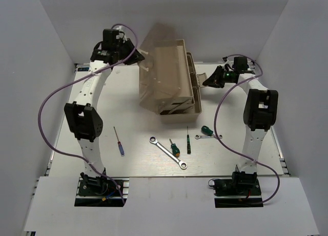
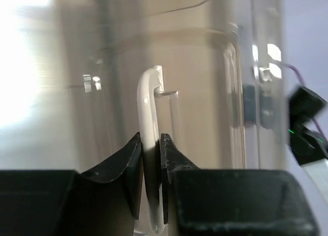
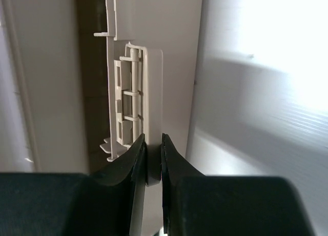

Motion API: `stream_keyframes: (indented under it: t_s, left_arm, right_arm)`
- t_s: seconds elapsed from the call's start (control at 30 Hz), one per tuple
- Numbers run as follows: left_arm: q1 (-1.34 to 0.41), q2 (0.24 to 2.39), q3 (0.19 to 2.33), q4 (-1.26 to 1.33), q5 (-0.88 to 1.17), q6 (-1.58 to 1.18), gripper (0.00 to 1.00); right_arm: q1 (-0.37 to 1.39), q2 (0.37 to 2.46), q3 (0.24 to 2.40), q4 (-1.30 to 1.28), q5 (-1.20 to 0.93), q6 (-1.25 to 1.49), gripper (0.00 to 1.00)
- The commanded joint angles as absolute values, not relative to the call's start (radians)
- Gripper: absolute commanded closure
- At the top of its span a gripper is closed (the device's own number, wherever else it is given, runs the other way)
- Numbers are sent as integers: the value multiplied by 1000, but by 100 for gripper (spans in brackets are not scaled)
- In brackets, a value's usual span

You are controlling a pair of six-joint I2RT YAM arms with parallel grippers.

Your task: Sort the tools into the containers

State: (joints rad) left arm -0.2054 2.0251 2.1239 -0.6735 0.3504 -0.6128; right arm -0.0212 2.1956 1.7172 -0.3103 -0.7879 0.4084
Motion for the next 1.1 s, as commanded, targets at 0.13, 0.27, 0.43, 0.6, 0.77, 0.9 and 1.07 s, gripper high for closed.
stream_keyframes:
  t_s: [0.13,0.27,0.43,0.6,0.77,0.9,1.07]
  left_arm:
    - [-121,1933,1994,-753,195,-518,84]
    - [-100,1913,1974,-753,195,-518,52]
    - [-81,1913,1994,-764,183,-509,36]
    - [-60,1887,1994,-831,106,-499,33]
    - [-41,1798,1933,-897,-23,-499,33]
    - [-41,1683,1812,-911,-153,-511,35]
    - [-52,1539,1697,-897,-173,-485,38]
  right_arm:
    - [-103,2115,1710,-233,-732,373,100]
    - [-101,2114,1703,-222,-758,377,93]
    - [-103,2108,1694,-206,-808,383,56]
    - [-109,2088,1694,-244,-828,344,35]
    - [-130,2022,1663,-324,-805,241,32]
    - [-152,1925,1618,-460,-758,100,9]
    - [-153,1800,1504,-603,-709,-287,9]
